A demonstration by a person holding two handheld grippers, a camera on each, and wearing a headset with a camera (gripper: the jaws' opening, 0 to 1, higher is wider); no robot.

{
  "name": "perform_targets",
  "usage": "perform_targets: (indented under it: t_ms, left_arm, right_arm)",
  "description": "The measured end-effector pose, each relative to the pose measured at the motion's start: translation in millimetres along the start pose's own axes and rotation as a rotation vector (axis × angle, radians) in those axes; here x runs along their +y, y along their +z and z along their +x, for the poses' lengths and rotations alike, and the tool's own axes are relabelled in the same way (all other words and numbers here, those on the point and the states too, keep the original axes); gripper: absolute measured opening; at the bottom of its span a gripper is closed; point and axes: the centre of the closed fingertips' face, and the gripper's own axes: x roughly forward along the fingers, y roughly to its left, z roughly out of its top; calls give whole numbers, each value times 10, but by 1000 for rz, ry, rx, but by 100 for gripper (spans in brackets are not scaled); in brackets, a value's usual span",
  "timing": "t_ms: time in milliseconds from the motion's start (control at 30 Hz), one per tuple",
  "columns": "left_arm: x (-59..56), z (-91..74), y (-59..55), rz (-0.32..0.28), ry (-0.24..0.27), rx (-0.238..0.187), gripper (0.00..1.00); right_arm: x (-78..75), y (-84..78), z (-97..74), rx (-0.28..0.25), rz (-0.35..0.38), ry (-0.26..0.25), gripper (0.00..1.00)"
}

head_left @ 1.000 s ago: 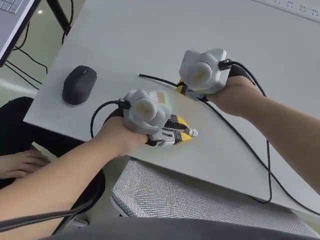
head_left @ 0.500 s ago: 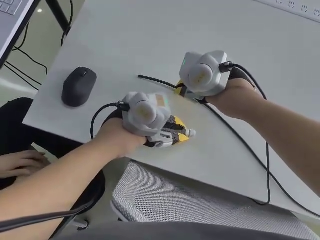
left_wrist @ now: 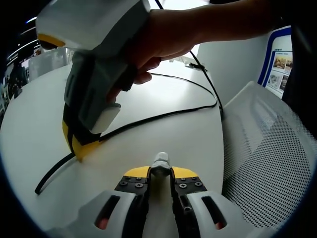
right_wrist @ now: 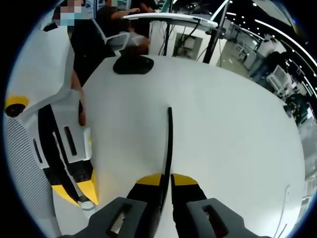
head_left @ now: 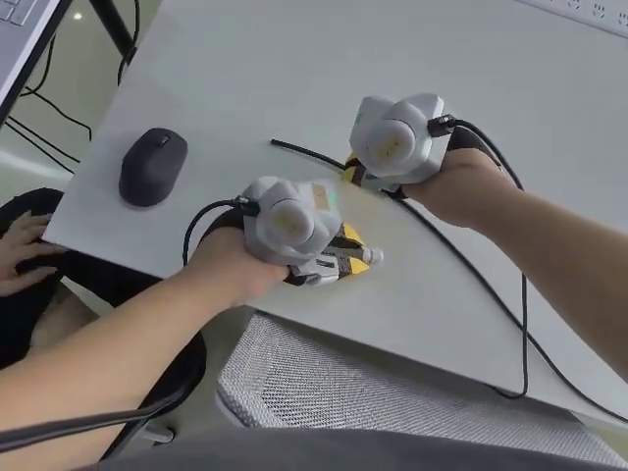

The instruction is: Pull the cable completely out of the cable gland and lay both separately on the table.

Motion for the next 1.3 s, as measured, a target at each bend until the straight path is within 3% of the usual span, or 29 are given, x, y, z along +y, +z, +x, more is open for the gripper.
perform_targets:
  t_ms: [333,667,1033,1167,1300]
  left_arm:
    - [-15,0,-5,18,12,22,16]
    - [8,-22,5,14,39,33,20]
    - [-21,-89,37,-12,85,40,26]
    - [1,-139,60,-68,105,20,30]
    - [18,-223,139,-100,141,-12,34]
  right_arm:
    - [-52,-15,-15,-2,7,-14,6]
    - [-146,-42,-233,-44,98,-57,14]
    - [-138,-108,-663,-126,205,-100,23]
    - [-130,-136,-843,-189,320,-107,25]
    - [-111,-208,-1029,-220,357,-123,27]
